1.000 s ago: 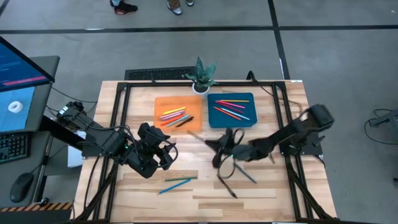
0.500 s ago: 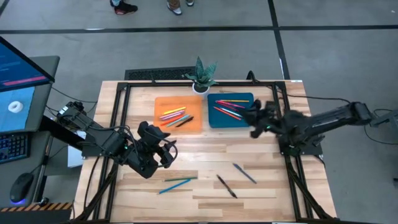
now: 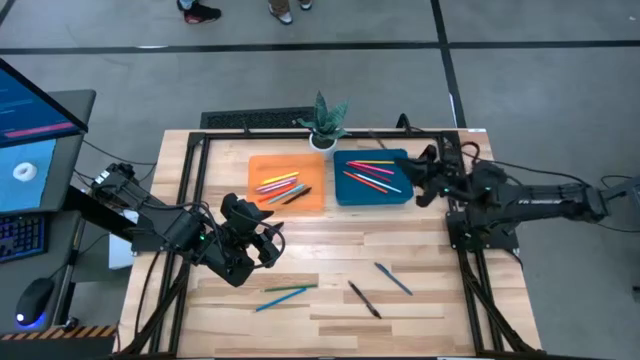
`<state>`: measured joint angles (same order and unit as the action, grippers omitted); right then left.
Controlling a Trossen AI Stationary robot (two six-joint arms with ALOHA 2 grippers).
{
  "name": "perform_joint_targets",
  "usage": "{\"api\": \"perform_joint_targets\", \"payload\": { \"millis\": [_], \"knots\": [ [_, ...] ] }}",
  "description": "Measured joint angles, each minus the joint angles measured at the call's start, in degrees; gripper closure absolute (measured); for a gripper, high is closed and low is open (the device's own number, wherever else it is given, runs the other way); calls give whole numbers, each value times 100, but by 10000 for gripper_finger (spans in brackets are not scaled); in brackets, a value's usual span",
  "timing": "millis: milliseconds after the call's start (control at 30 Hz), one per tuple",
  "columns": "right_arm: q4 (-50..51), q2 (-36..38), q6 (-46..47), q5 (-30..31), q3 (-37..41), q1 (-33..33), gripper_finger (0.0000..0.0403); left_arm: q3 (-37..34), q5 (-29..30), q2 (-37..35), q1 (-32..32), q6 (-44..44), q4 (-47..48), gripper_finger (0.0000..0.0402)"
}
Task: Sort pens & pencils
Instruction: Put the black pencil into the blue bin
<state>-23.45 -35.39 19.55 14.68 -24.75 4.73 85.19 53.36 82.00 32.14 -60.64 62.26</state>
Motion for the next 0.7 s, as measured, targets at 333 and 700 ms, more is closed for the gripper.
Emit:
{"api": "perform_joint_targets", "payload": {
  "millis": [333, 700],
  "knots": [
    [2704, -281, -1230, -1863, 0, 1977, 370, 0, -11, 0, 0, 0, 9, 235],
    [2978, -2110, -3006, -3114, -2, 3544, 367, 0, -28, 0, -73, -52, 6, 235]
  ]
}}
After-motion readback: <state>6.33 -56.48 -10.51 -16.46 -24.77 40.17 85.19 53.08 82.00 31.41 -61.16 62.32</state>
